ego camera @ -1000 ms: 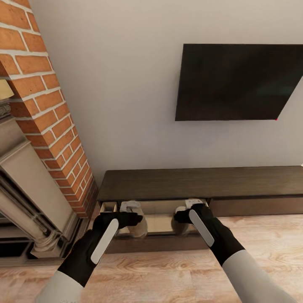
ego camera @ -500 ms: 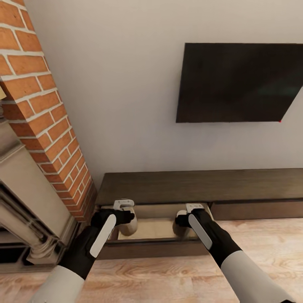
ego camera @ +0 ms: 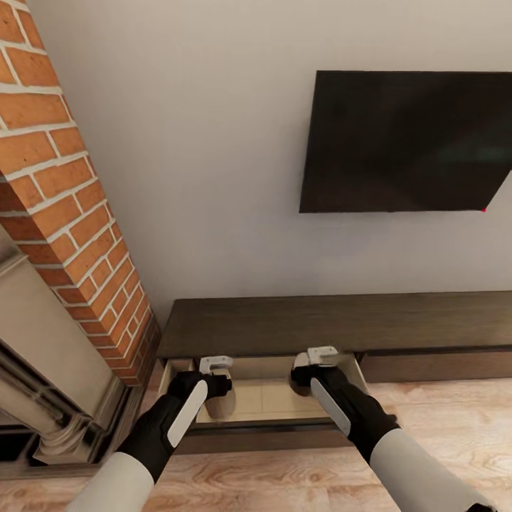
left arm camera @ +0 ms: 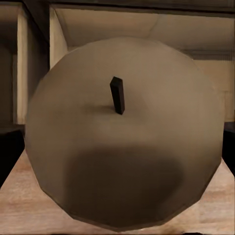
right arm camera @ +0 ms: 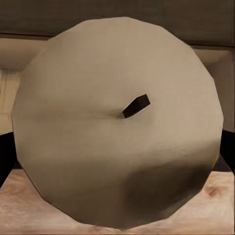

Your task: Place each of the two pumpkins and all three candles from the living room inside a cabinet in the living room (use any cabinet), then make sure every cabinet is closed, and position the cauldron so it is next to a table in the living room.

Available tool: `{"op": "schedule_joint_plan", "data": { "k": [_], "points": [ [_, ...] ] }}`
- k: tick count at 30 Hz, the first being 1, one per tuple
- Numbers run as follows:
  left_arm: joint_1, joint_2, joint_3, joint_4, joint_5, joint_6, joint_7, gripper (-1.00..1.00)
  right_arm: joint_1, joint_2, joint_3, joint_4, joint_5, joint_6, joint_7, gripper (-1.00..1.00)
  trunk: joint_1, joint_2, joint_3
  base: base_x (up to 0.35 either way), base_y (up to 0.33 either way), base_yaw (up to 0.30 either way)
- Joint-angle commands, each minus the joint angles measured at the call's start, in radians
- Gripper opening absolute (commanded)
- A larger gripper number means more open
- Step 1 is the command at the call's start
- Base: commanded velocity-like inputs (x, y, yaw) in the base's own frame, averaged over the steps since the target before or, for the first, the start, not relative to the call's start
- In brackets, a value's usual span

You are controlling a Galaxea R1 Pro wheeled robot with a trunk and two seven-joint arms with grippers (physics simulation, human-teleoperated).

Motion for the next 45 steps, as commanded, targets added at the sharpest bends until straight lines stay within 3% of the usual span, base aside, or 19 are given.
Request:
{"op": "schedule_joint_plan", "data": {
  "k": [1,4,9,10,11,13,14,16,19,22,29,32,37,45],
  "points": [
    [0.000,0.000,-0.012,0.003,0.000,-0.019,-0.002,-1.00,0.000,0.000,0.035,0.016,0.009,-0.030,0.000,-1.00,0.000,0.000,0.000,0.004,0.000,0.000],
    [0.000,0.000,-0.060,0.009,0.001,-0.047,-0.001,-1.00,0.000,0.007,0.092,0.061,0.012,-0.073,-0.001,-1.00,0.000,0.000,0.000,0.064,0.000,0.000],
    [0.000,-0.001,-0.079,0.056,0.001,-0.069,-0.002,-1.00,0.000,0.013,0.105,0.144,0.011,-0.133,0.000,-1.00,0.000,0.000,0.000,0.225,0.000,0.000],
    [0.000,0.000,-0.084,0.076,0.001,-0.111,-0.002,-1.00,0.000,0.021,0.106,0.170,0.010,-0.182,0.000,-1.00,0.000,0.000,0.000,0.060,0.000,0.000],
    [0.000,0.000,-0.121,0.092,0.001,-0.180,-0.002,-1.00,0.000,0.034,0.108,0.204,0.009,-0.217,0.000,-1.00,0.000,0.000,0.000,0.013,0.000,0.000],
    [0.000,-0.001,-0.171,0.110,0.001,-0.197,-0.002,-1.00,0.000,0.040,0.108,0.217,0.008,-0.222,0.001,-1.00,0.000,0.000,0.000,0.188,0.000,0.000],
    [0.000,-0.001,-0.177,0.116,0.001,-0.200,-0.002,-1.00,0.000,0.040,0.108,0.219,0.008,-0.222,0.001,-1.00,0.000,0.000,0.000,0.271,0.000,0.000],
    [0.000,-0.001,-0.183,0.126,0.001,-0.205,-0.002,-1.00,0.000,0.043,0.108,0.220,0.006,-0.221,0.003,-1.00,0.000,0.000,0.000,0.301,0.000,0.000],
    [0.000,-0.002,-0.193,0.170,0.001,-0.291,-0.002,-1.00,0.000,0.059,0.107,0.237,0.005,-0.221,0.003,-1.00,0.000,0.000,0.000,0.325,0.000,0.000],
    [0.000,-0.003,-0.209,0.196,0.001,-0.331,-0.002,-1.00,0.000,0.068,0.107,0.244,0.005,-0.221,0.004,-1.00,0.000,0.000,0.000,0.218,0.000,0.000],
    [0.003,-0.008,-0.216,0.233,0.001,-0.344,-0.002,-1.00,0.000,0.082,0.107,0.266,-0.005,-0.206,0.051,-1.00,0.000,0.000,0.000,0.027,0.000,0.000],
    [0.004,-0.012,-0.216,0.279,0.001,-0.365,-0.002,-1.00,0.000,0.100,0.106,0.312,-0.007,-0.191,0.068,-1.00,0.000,0.000,0.000,0.002,0.000,0.000],
    [0.005,-0.027,-0.216,0.432,0.001,-0.476,-0.006,-1.00,0.000,0.131,0.105,0.392,-0.007,-0.193,0.074,-1.00,0.000,0.000,0.000,0.000,0.000,0.000],
    [0.006,-0.028,-0.216,0.501,0.001,-0.617,-0.068,-1.00,0.000,0.135,0.104,0.446,-0.005,-0.266,0.075,-1.00,0.000,0.000,0.000,0.000,0.000,0.000]
  ]
}}
